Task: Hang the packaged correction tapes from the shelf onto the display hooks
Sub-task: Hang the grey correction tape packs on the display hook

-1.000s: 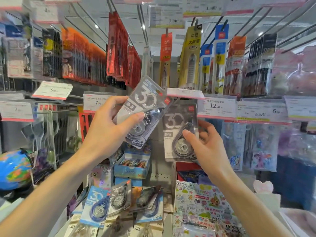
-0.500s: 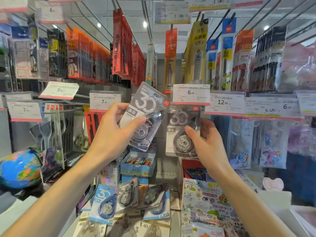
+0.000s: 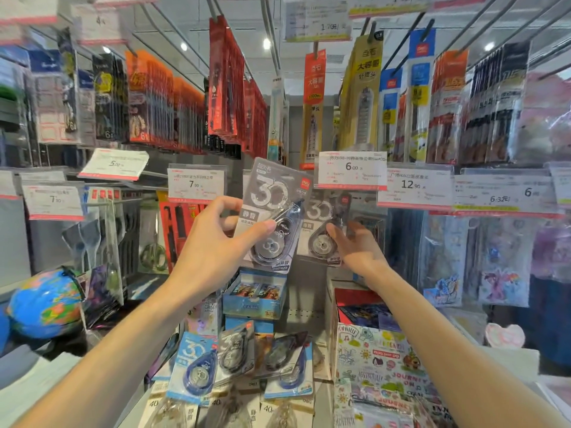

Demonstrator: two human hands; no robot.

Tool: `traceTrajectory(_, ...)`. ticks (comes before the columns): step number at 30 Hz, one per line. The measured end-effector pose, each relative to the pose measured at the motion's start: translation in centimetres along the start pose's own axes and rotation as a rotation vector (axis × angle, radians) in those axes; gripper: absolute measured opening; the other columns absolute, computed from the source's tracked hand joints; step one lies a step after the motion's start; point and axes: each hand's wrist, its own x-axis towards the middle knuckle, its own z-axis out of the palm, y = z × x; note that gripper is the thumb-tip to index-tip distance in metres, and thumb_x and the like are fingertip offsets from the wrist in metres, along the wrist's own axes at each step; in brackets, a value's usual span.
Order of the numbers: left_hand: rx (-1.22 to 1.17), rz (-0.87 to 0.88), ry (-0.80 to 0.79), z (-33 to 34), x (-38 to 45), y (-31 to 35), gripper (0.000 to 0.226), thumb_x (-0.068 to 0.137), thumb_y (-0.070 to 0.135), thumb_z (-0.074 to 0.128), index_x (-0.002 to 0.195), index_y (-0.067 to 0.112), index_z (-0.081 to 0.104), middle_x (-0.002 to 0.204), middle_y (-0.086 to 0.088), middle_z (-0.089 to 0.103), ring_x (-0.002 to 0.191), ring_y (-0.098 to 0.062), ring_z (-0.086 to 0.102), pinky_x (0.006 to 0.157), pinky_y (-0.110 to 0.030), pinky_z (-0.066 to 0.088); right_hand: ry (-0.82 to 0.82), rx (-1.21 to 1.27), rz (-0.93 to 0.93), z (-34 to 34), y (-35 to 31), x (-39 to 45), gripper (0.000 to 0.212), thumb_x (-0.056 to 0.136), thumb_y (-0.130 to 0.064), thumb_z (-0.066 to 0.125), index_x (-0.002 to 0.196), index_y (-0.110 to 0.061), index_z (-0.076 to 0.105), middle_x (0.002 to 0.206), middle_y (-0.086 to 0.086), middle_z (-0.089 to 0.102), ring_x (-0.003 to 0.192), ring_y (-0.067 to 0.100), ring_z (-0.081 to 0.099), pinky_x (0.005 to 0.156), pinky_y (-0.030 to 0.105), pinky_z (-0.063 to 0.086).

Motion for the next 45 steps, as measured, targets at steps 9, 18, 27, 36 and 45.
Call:
traceTrajectory(9,-0.053,-0.041,-0.076,1.0,-1.4,-1.4,0.031,0.087,0.035,0.079,0.108,0.03,0.056,0.086,0.014,0.082,0.081,-0.002,0.077,0.061,-0.008,0.051,-0.124,0.141,0.196,-2.7,1.6,-2.4,0.04,0.098,-0.039,0.07,0.124,-0.008,0.067,0.106,0.013,0.08,0.076,0.018,0.082,0.056,0.026,0.061)
traceTrajectory(18,-0.13,-0.101,-0.149,3.8,-2.0,-2.8,0.028,0.09,0.044,0.072,0.113,0.035,0.057,0.093,0.013,0.082,0.091,-0.007,0.077,0.078,-0.027,0.054,-0.158,0.131,-0.184,-3.6,0.5,-9.2,0.017,0.096,-0.046,0.068,0.109,-0.036,0.072,0.099,-0.013,0.081,0.09,0.003,0.078,0.076,0.012,0.059)
traceTrajectory(27,-0.08,-0.035,-0.118,5.7,-2.9,-2.4,0.017,0.097,0.04,0.064,0.107,0.026,0.066,0.092,0.002,0.08,0.092,-0.019,0.074,0.085,-0.04,0.058,-0.223,0.4,-0.154,-2.6,-0.7,-11.5,0.034,0.094,-0.023,0.075,0.124,-0.024,0.058,0.106,-0.003,0.082,0.095,0.011,0.08,0.073,0.017,0.06)
traceTrajectory(36,0.243,0.314,0.007,3.3,0.5,1.2,0.024,0.095,0.038,0.067,0.117,0.036,0.058,0.094,0.018,0.069,0.087,-0.002,0.067,0.074,-0.021,0.053,-0.105,0.387,-0.192,-6.8,0.1,-11.9,0.053,0.078,-0.041,0.075,0.125,-0.023,0.059,0.106,0.002,0.082,0.096,0.021,0.08,0.081,0.03,0.064)
traceTrajectory(45,0.493,0.736,-0.02,3.7,4.8,5.0,0.026,0.094,0.027,0.071,0.119,0.023,0.063,0.091,0.014,0.068,0.078,-0.006,0.069,0.069,-0.036,0.06,-0.062,0.35,-0.263,-7.6,0.2,-12.3,0.048,0.084,-0.038,0.073,0.128,-0.026,0.057,0.109,-0.004,0.081,0.1,0.012,0.078,0.081,0.014,0.057)
